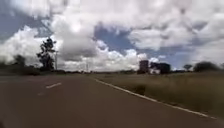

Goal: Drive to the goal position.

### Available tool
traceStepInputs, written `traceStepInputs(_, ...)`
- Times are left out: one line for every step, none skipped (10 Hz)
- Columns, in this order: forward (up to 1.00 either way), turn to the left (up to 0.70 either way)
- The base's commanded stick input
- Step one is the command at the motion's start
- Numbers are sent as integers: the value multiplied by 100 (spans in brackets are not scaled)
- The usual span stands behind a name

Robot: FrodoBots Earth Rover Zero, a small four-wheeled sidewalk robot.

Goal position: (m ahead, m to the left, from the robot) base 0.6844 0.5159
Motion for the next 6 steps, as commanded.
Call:
traceStepInputs(100,0)
traceStepInputs(100,0)
traceStepInputs(100,0)
traceStepInputs(100,0)
traceStepInputs(100,0)
traceStepInputs(100,0)
